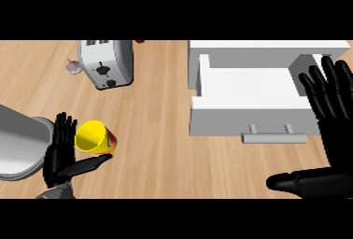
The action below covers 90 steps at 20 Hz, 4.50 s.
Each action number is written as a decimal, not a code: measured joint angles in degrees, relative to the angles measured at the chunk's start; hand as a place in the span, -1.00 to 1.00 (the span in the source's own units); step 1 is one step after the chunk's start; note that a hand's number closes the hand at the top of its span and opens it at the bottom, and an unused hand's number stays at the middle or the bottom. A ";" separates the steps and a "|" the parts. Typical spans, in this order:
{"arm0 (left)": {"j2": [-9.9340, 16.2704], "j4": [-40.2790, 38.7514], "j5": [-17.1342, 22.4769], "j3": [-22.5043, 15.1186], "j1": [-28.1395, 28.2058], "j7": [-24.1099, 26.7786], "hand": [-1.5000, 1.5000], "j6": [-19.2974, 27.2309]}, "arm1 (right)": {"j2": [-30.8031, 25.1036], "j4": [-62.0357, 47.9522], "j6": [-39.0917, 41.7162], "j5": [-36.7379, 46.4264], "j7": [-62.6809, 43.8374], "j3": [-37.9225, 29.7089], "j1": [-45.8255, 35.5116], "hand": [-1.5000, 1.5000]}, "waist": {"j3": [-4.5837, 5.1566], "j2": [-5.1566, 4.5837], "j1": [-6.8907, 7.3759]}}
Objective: Pick up the cup, place it into the drawer and close the drawer
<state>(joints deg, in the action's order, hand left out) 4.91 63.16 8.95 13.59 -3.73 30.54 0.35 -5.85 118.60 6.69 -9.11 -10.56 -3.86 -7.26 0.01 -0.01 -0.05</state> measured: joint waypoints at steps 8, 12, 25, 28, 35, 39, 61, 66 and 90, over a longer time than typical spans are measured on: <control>2.68 -12.86 0.99 2.09 -3.84 7.90 -1.00 -2.72 | 0.59 0.52 0.99 -0.19 0.98 0.55 1.97 -1.00 | 0.01 -0.01 -0.09; 3.30 -16.37 0.95 1.89 -5.25 9.84 -1.00 -3.50 | 1.06 1.37 -0.38 0.77 -0.89 1.44 0.47 -1.00 | 0.01 -0.01 -0.06; 3.95 -29.84 3.10 2.97 -12.87 16.84 -1.00 -6.70 | 2.24 0.90 -1.20 2.41 -0.31 2.81 0.48 -1.00 | 0.01 -0.04 -0.15; 3.67 -32.66 3.45 2.94 -14.52 17.80 -1.00 -7.03 | 2.07 0.48 -0.57 1.79 0.37 2.50 0.84 -1.00 | 0.02 -0.05 -0.19; 4.81 -38.34 4.95 3.31 -16.21 20.64 -1.00 -14.59 | 2.04 1.32 -0.79 1.64 -0.80 2.72 0.68 -1.00 | 0.03 -0.08 -0.31; 5.14 -38.80 5.73 3.07 -16.83 19.95 1.00 -17.15 | 1.04 1.39 0.12 0.15 -1.21 1.28 0.69 -1.00 | 0.03 -0.05 -0.27; 2.20 -31.83 3.86 0.22 -15.89 26.90 1.00 -12.67 | 0.81 2.46 0.66 0.02 -0.66 0.59 1.89 -1.00 | -0.01 0.05 -0.01; 1.49 -21.35 4.61 -2.70 -14.50 22.99 1.00 -14.15 | 1.25 1.67 -0.01 1.18 -0.27 0.86 1.76 -1.00 | -0.07 0.25 0.52; -4.33 18.88 5.27 -14.09 -28.38 -17.51 1.00 3.87 | 0.20 1.66 2.28 -0.58 1.35 -1.11 4.08 -1.00 | -0.04 0.05 -0.21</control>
<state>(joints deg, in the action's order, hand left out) 0.58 82.04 14.21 -0.50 -32.11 13.03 4.22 -5.65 120.26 8.97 -9.68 -9.21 -4.97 -3.17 -0.03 0.05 -0.26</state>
